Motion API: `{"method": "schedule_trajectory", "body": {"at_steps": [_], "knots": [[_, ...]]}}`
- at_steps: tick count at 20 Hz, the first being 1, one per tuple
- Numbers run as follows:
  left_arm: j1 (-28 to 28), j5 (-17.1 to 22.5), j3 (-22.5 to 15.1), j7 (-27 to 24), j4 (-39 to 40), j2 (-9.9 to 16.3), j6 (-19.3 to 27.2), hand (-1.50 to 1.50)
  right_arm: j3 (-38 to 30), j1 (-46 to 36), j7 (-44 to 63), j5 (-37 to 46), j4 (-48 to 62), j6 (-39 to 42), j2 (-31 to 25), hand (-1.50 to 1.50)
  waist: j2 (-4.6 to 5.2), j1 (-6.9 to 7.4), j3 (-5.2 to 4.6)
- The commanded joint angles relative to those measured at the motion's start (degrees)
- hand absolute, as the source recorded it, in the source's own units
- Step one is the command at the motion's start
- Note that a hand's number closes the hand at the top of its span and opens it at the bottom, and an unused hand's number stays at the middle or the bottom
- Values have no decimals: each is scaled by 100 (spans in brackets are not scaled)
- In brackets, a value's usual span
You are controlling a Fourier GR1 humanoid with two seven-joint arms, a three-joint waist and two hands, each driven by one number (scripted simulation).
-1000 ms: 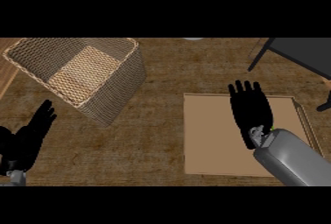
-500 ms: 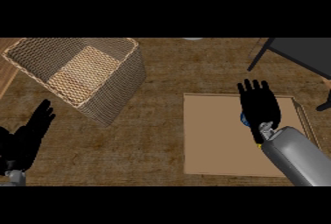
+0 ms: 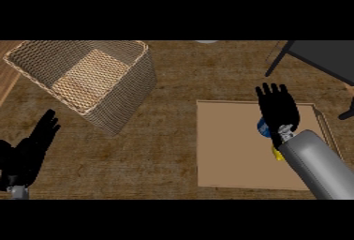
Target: Pick the can from the tray and place it in the tiered shelf
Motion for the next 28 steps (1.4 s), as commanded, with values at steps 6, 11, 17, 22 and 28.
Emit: {"method": "schedule_trajectory", "body": {"at_steps": [6,11,17,22,28], "knots": [[-211,-301,75,155,6,-198,50,0,-516,236,-594,279,665,-462,258,150,13,-27,13],[-143,-98,300,510,-305,7,-216,0,-486,-90,-1138,643,966,-583,39,150,16,7,15],[-49,-385,315,-77,129,-268,-253,0,-514,-268,-1125,1150,836,-750,386,150,13,-13,12],[-264,-203,380,237,63,-205,-254,0,-2025,-387,-427,24,1070,-1323,863,150,60,16,25],[48,-348,283,41,6,-227,-377,0,-2895,-724,-132,-503,1212,-1897,1045,150,19,19,14]]}}
